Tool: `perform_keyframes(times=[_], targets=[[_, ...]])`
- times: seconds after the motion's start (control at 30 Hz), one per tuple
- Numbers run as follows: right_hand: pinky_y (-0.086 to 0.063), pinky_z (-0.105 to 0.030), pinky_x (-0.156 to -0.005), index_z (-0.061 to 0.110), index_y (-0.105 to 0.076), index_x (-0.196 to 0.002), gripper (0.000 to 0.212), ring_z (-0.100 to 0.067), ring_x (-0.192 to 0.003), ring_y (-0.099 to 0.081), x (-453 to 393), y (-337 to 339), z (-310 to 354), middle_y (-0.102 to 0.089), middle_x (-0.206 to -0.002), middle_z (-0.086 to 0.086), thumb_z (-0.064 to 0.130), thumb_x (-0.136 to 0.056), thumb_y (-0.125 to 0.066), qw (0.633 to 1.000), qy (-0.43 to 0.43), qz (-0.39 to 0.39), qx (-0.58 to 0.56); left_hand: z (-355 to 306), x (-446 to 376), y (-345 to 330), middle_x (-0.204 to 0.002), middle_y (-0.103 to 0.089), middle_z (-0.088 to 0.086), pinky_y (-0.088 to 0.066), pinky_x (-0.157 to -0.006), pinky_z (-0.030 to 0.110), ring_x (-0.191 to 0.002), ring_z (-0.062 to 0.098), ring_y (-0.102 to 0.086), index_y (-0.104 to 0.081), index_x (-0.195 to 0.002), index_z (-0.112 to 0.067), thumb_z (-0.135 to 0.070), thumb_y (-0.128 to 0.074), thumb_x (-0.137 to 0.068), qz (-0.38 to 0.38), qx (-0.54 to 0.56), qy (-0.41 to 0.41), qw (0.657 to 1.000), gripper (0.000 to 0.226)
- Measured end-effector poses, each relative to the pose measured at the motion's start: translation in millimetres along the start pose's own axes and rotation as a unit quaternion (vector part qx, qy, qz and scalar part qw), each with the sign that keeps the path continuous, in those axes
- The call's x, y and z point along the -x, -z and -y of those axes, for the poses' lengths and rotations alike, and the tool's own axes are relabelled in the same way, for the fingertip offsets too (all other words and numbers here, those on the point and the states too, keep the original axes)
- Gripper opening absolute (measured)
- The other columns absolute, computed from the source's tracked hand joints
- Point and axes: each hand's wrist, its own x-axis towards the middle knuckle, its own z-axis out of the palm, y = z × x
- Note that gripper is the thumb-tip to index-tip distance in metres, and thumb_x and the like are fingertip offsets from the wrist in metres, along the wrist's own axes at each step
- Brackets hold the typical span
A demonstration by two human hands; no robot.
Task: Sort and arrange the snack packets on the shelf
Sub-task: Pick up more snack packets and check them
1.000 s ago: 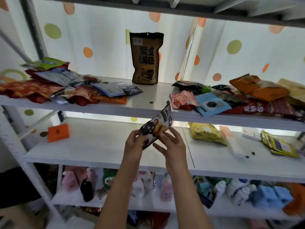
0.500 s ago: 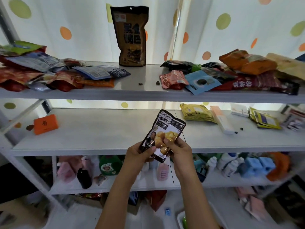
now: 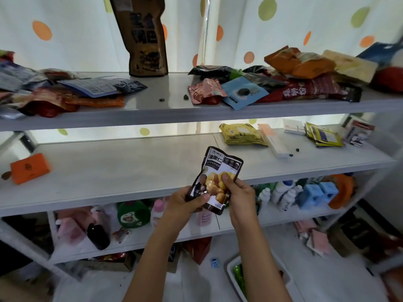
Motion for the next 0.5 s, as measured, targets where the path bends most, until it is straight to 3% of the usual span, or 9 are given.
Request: perform_keyframes(times=[0.1, 0.2, 0.4, 0.5], targets=[[-0.056, -0.037, -0.074, 0.005, -0.076, -0.091, 0.01, -0.028, -0.079, -0.067, -0.2, 9.5, 0.3, -0.074, -0.091, -0.018, 0.012, -0.088, -0.07, 1.0, 0.005, -0.014, 0.022, 0.1, -5.8, -12.4, -0.089, -0.077, 0.004, -0.059, -0.074, 0.027, -0.087, 0.02, -0.073, -0.073, -0.095, -0.017, -0.022, -0.072, -0.086, -0.013, -0.014, 0.005, 1.0, 0.01], [-0.055, -0.03, -0.062, 0.004, -0.076, -0.092, 0.013, -0.026, -0.073, -0.065, 1.5, 20.4, 2.4, -0.072, -0.086, -0.017, 0.016, -0.089, -0.07, 0.998, 0.011, -0.008, 0.054, 8.7, -14.8, -28.0, -0.088, -0.077, 0.002, -0.058, -0.08, 0.034, -0.085, 0.018, -0.073, -0.074, -0.091, -0.021, -0.024, -0.07, -0.087, -0.042, -0.014, 0.005, 0.999, 0.006], [-0.053, -0.028, -0.057, -0.001, -0.072, -0.1, 0.021, -0.02, -0.061, -0.063, 3.8, 59.2, 12.7, -0.07, -0.078, -0.013, 0.018, -0.091, -0.068, 0.995, 0.018, -0.031, 0.09, 25.6, -17.4, -66.0, -0.089, -0.076, 0.006, -0.056, -0.068, 0.024, -0.08, 0.015, -0.071, -0.071, -0.099, -0.006, -0.016, -0.069, -0.088, -0.046, -0.012, -0.019, 0.999, 0.014], [-0.049, -0.033, -0.065, 0.005, -0.074, -0.093, 0.015, -0.019, -0.063, -0.06, 6.4, 87.1, 16.3, -0.068, -0.07, -0.011, 0.018, -0.09, -0.068, 0.99, 0.009, -0.045, 0.133, 28.2, -17.1, -91.7, -0.085, -0.075, 0.004, -0.052, -0.059, 0.017, -0.075, 0.012, -0.072, -0.072, -0.096, -0.008, -0.011, -0.066, -0.09, -0.04, -0.003, -0.015, 0.999, 0.009]])
